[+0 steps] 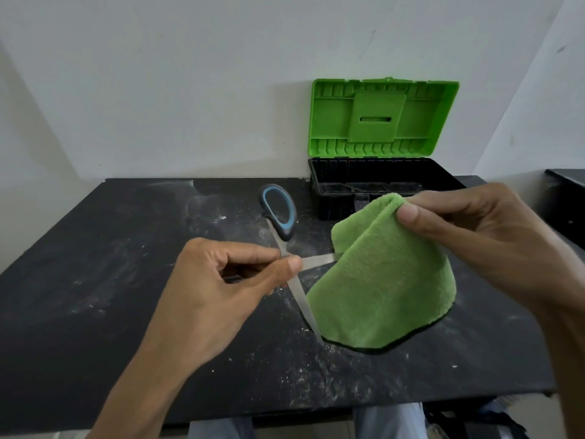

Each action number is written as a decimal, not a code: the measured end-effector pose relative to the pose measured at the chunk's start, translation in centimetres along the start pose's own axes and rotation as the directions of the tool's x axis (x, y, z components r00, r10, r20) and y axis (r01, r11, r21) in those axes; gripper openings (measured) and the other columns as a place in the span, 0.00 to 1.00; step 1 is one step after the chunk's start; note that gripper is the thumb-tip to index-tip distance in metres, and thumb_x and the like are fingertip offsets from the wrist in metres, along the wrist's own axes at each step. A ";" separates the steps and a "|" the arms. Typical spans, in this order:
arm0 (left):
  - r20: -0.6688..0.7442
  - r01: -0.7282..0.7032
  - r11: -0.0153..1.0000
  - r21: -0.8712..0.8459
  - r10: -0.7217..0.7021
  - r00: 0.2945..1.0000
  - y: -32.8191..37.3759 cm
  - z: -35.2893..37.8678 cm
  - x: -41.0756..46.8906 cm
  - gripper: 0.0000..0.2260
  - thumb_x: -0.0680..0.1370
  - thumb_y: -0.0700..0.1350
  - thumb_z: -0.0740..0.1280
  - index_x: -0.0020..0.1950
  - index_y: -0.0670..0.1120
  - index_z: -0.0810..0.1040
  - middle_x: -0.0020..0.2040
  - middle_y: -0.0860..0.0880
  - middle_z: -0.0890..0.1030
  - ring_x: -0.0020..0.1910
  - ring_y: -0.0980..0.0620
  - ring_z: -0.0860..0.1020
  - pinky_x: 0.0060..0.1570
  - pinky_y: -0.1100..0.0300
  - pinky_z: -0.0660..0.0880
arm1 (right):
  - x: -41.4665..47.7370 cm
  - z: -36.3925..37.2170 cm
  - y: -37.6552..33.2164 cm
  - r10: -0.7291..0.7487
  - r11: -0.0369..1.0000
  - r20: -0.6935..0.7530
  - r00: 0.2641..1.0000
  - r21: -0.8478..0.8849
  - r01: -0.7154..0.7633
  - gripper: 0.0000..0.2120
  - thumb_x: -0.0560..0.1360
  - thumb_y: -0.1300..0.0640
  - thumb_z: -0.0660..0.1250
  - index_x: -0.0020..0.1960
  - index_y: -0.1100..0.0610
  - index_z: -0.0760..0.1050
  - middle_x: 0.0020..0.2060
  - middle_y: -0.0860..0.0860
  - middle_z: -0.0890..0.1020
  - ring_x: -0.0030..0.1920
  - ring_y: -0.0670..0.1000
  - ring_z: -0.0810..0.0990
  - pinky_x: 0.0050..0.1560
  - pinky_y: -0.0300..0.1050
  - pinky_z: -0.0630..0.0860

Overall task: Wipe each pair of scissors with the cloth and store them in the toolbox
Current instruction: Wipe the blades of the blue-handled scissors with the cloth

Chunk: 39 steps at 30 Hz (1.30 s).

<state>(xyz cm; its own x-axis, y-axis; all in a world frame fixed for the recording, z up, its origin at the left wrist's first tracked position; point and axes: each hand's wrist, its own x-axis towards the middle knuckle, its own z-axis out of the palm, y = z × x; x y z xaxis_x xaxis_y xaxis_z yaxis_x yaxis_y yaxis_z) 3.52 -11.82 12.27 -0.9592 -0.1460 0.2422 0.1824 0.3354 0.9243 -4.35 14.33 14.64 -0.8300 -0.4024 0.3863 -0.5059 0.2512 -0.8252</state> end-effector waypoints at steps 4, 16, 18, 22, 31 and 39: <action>0.082 -0.022 1.000 0.003 0.022 0.996 0.2 0.2 0.2 0.05 0.67 0.53 0.75 0.39 0.55 0.88 0.33 0.50 0.86 0.35 0.46 0.83 0.37 0.57 0.78 | 0.8 0.4 0.1 -0.018 0.998 0.053 0.998 -0.062 0.021 0.10 0.79 0.54 0.70 0.55 0.54 0.88 0.46 0.46 0.91 0.48 0.45 0.89 0.48 0.35 0.82; 0.104 0.085 0.986 -0.142 -0.071 0.992 -0.3 -0.4 0.5 0.08 0.68 0.51 0.76 0.35 0.47 0.87 0.26 0.49 0.76 0.24 0.60 0.69 0.27 0.70 0.66 | 1.2 3.9 1.7 -0.162 0.933 0.104 0.981 -0.308 0.187 0.13 0.77 0.39 0.70 0.51 0.48 0.85 0.54 0.43 0.81 0.57 0.47 0.83 0.56 0.52 0.83; 0.116 0.099 0.986 -0.136 -0.084 0.990 -0.5 -0.6 0.5 0.07 0.68 0.50 0.76 0.35 0.47 0.87 0.26 0.49 0.77 0.24 0.59 0.69 0.27 0.71 0.65 | 0.8 3.7 2.0 -0.175 0.924 0.190 0.966 -0.307 0.228 0.13 0.77 0.41 0.73 0.54 0.47 0.88 0.55 0.42 0.83 0.57 0.47 0.84 0.54 0.50 0.83; 0.127 0.093 0.993 -0.073 -0.083 0.988 -0.6 -0.8 0.3 0.05 0.68 0.51 0.76 0.37 0.50 0.88 0.26 0.50 0.79 0.24 0.60 0.71 0.27 0.72 0.66 | 0.5 3.5 2.9 -0.209 0.903 0.134 0.969 -0.355 0.244 0.10 0.78 0.48 0.72 0.56 0.47 0.89 0.57 0.42 0.84 0.57 0.47 0.83 0.56 0.49 0.81; 0.107 0.007 0.998 0.067 -0.014 0.994 0.0 -1.1 -0.1 0.03 0.67 0.53 0.76 0.37 0.55 0.88 0.31 0.50 0.85 0.29 0.53 0.81 0.32 0.68 0.75 | 0.5 4.0 1.1 -0.307 0.692 0.017 0.952 -0.683 0.235 0.15 0.81 0.41 0.63 0.56 0.42 0.87 0.62 0.45 0.79 0.63 0.50 0.74 0.59 0.49 0.71; 0.093 -0.023 1.000 -0.007 0.023 0.995 -0.1 -0.8 0.3 0.05 0.67 0.51 0.77 0.38 0.52 0.88 0.28 0.50 0.83 0.27 0.58 0.77 0.31 0.71 0.71 | 0.7 5.6 2.0 -0.193 0.940 0.120 0.974 -0.263 0.218 0.11 0.80 0.51 0.71 0.59 0.51 0.87 0.51 0.42 0.89 0.53 0.43 0.87 0.52 0.42 0.83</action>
<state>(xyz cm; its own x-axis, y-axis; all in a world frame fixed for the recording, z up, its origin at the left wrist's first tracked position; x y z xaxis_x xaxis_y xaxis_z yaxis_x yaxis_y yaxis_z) 3.39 -12.61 12.46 -0.9706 -0.0510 0.2351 0.2055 0.3324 0.9205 -4.64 9.62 10.93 -0.6826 -0.5458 0.4859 -0.7185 0.3798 -0.5827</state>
